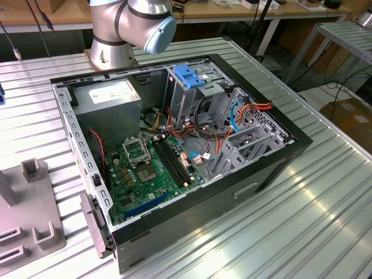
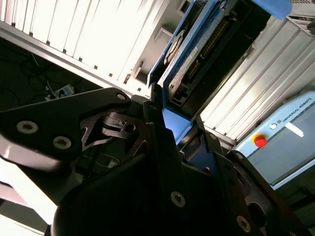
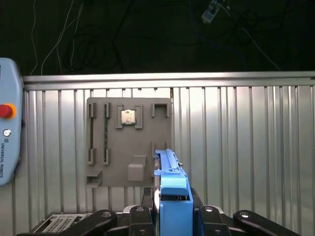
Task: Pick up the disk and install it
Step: 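Pick up the disk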
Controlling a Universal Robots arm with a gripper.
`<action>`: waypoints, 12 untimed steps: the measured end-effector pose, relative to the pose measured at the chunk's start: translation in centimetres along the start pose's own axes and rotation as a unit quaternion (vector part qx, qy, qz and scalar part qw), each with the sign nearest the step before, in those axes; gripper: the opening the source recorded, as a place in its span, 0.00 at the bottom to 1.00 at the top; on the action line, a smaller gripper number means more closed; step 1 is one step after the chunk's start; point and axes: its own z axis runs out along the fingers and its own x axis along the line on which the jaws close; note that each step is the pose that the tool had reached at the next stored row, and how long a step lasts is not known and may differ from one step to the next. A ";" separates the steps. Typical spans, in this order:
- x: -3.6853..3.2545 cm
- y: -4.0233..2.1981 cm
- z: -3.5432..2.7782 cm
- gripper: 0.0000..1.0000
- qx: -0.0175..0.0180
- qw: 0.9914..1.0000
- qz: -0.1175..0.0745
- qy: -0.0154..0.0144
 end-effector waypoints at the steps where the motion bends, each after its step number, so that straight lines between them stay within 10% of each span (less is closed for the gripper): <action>1: 0.00 -0.08 0.00 0.37 0.000 1.000 0.000 0.000; 12: -0.04 -1.64 0.07 0.37 0.000 1.000 0.000 0.000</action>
